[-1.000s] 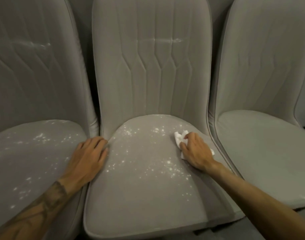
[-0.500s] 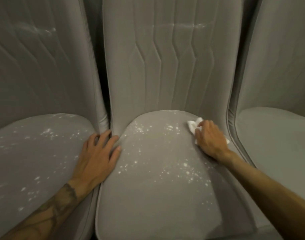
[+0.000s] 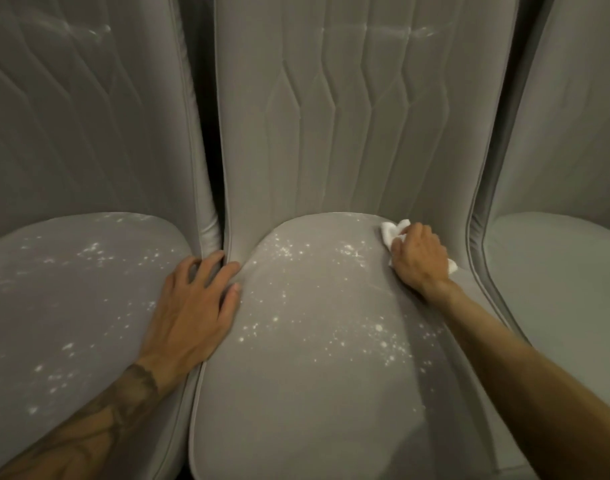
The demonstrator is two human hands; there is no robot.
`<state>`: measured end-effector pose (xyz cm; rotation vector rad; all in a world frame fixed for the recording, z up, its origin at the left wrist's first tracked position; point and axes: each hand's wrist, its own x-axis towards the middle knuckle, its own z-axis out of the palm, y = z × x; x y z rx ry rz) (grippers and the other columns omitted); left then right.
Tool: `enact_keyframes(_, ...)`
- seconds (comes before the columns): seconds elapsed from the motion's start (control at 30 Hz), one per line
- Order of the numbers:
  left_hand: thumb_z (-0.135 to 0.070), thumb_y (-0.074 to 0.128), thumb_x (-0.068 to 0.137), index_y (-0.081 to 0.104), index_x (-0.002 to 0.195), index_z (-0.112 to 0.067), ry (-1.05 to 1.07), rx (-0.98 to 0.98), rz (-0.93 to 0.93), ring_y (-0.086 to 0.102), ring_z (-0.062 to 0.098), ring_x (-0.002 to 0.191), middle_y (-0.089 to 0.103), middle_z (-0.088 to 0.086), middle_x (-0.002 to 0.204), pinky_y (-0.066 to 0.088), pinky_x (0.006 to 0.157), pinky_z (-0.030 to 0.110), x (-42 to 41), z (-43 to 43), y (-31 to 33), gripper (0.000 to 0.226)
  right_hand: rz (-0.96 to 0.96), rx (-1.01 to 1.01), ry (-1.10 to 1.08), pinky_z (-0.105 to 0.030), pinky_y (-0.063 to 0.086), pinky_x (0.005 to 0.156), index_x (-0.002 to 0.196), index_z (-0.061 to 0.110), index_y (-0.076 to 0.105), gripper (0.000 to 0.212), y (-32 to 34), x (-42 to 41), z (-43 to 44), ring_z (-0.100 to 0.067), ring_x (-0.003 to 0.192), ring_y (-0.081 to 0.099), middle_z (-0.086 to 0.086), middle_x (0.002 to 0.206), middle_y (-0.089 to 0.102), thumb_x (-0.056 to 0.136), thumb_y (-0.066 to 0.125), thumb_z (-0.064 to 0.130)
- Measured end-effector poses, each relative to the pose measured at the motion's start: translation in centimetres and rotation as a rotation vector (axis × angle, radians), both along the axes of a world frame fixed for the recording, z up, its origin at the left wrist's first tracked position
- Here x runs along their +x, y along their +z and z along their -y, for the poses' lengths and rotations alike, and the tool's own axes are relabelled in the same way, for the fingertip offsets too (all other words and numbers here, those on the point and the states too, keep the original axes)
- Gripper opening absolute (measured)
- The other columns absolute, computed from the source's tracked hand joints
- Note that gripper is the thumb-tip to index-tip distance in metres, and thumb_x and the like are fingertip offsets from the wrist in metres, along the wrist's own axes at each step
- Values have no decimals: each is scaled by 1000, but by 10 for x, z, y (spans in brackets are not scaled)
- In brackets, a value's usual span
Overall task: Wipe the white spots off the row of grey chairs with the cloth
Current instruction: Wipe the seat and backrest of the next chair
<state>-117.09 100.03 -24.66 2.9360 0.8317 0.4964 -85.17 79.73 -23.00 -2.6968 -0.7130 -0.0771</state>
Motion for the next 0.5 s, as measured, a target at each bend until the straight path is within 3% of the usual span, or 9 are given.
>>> enact_keyframes(0.17, -39, 39, 103, 56, 139, -21, -2, 1, 15, 45, 37, 127, 50, 6, 149, 47, 99, 55, 0, -1, -1, 44, -69, 45, 383, -43, 42, 92, 113, 6, 53, 28, -4, -22, -18, -34, 103, 53, -16, 116, 56, 102, 45, 30)
enact_keyframes(0.23, -39, 37, 103, 56, 140, -20, -11, 6, 21, 45, 38, 128, 50, 8, 149, 48, 100, 57, 0, -2, -2, 46, -63, 20, 349, -44, 43, 92, 113, 8, 53, 28, 0, -2, -4, -35, 105, 53, -16, 117, 56, 102, 46, 32)
enact_keyframes(0.37, -40, 37, 103, 57, 140, -20, 3, 15, 32, 45, 38, 128, 51, 8, 149, 47, 99, 56, 0, -2, -4, 47, -19, 1, 72, -49, 43, 94, 116, 1, 52, 31, 0, 19, -5, -42, 110, 52, -22, 122, 53, 102, 44, 28)
enact_keyframes(0.43, -40, 37, 103, 58, 140, -19, 0, 13, 35, 46, 39, 128, 50, 8, 149, 46, 100, 57, 1, -1, -4, 47, -36, 44, 161, -47, 41, 94, 116, 1, 51, 30, -4, -3, -19, -39, 108, 52, -21, 122, 54, 102, 43, 26)
enact_keyframes(0.5, -40, 37, 103, 58, 140, -19, 1, 13, 37, 45, 39, 128, 50, 8, 150, 46, 101, 57, 1, -1, -4, 47, -80, 69, 394, -42, 42, 90, 112, 9, 51, 25, -9, -26, -23, -32, 101, 53, -14, 116, 55, 102, 44, 31)
